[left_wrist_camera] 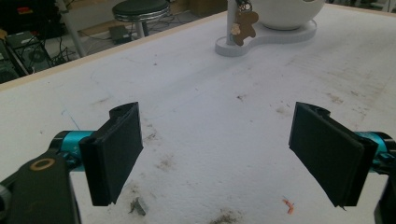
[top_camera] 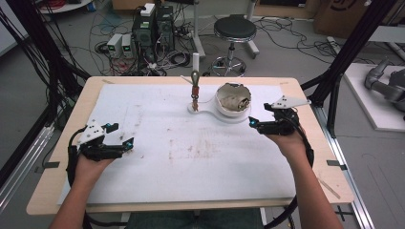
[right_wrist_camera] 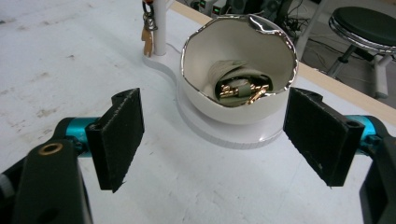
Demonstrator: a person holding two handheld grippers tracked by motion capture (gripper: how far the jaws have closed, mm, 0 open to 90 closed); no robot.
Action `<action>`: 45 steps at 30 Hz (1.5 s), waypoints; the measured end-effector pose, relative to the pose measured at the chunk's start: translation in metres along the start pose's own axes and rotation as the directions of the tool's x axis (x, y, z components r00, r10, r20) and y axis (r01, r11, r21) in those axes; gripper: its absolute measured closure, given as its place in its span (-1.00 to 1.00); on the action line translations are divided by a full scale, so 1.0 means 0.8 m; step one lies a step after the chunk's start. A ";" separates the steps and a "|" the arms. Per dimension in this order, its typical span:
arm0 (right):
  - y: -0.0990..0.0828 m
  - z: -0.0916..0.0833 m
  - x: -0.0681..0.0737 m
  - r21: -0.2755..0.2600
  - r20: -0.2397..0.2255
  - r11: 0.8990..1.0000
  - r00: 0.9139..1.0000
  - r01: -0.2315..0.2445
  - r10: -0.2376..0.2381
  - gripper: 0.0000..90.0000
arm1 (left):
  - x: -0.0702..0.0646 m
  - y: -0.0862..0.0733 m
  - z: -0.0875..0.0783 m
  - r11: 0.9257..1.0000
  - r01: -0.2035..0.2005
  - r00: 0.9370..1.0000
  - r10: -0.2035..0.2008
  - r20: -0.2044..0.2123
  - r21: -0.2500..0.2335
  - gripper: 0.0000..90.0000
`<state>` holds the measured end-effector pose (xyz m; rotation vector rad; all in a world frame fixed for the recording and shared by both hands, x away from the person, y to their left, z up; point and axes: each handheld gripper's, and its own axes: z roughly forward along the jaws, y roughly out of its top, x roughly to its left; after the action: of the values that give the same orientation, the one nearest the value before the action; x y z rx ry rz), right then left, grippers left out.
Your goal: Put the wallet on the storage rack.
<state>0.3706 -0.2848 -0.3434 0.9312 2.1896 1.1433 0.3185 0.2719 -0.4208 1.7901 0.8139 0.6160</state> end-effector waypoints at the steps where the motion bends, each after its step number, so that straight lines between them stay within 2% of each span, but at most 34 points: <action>1: -0.004 -0.002 0.001 -0.008 -0.006 1.000 1.000 -0.006 0.006 -0.54 | 0.000 0.000 0.000 1.000 0.000 1.000 0.000 0.000 -0.001 -0.62; 3: -0.013 -0.005 0.004 -0.027 -0.010 1.000 1.000 -0.011 0.010 -0.54 | -0.001 0.000 0.001 1.000 0.003 1.000 -0.003 0.001 -0.002 -0.62; 4: -0.024 -0.008 0.008 -0.054 -0.012 0.999 1.000 -0.009 0.008 -0.54 | -0.001 0.000 0.001 1.000 0.002 1.000 -0.002 0.005 -0.002 -0.62; 8: -0.039 -0.010 0.012 -0.086 -0.010 0.996 1.000 -0.020 0.019 -0.54 | -0.001 0.000 0.003 1.000 0.006 1.000 -0.006 0.012 -0.007 -0.62; 11: -0.049 -0.008 0.015 -0.091 -0.022 0.995 0.999 -0.035 0.033 -0.54 | -0.002 0.001 0.005 1.000 0.007 1.000 -0.007 0.018 -0.009 -0.62; 14: -0.058 -0.007 0.016 -0.105 -0.015 0.994 0.999 -0.031 0.029 -0.54 | -0.003 0.000 0.005 1.000 0.008 1.000 -0.008 0.021 -0.009 -0.62; 19: -0.074 -0.004 0.014 -0.126 0.005 0.991 0.999 -0.047 0.048 -0.54 | -0.004 -0.004 0.005 0.999 0.033 0.999 -0.033 0.029 -0.019 -0.62; 21: -0.080 -0.002 0.013 -0.117 0.004 0.992 0.998 -0.055 0.056 -0.54 | -0.004 -0.005 0.006 0.999 0.035 0.999 -0.034 0.032 -0.016 -0.62; 25: -0.082 0.003 0.012 -0.092 0.017 0.994 0.998 -0.062 0.064 -0.55 | -0.004 -0.006 0.006 0.999 0.037 0.999 -0.037 0.034 -0.015 -0.62; 35: -0.083 0.002 0.010 -0.091 0.036 0.994 0.997 -0.067 0.071 -0.55 | -0.005 -0.007 0.008 0.999 0.031 0.999 -0.031 0.045 -0.012 -0.62; 45: -0.084 0.003 0.007 -0.087 0.034 0.993 0.996 -0.079 0.082 -0.55 | -0.006 -0.007 0.007 1.000 0.027 0.999 -0.027 0.033 -0.006 -0.62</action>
<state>0.3455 -0.3073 -0.4020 1.0036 2.0731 1.2366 0.3184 0.2664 -0.4280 1.7763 0.8119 0.5695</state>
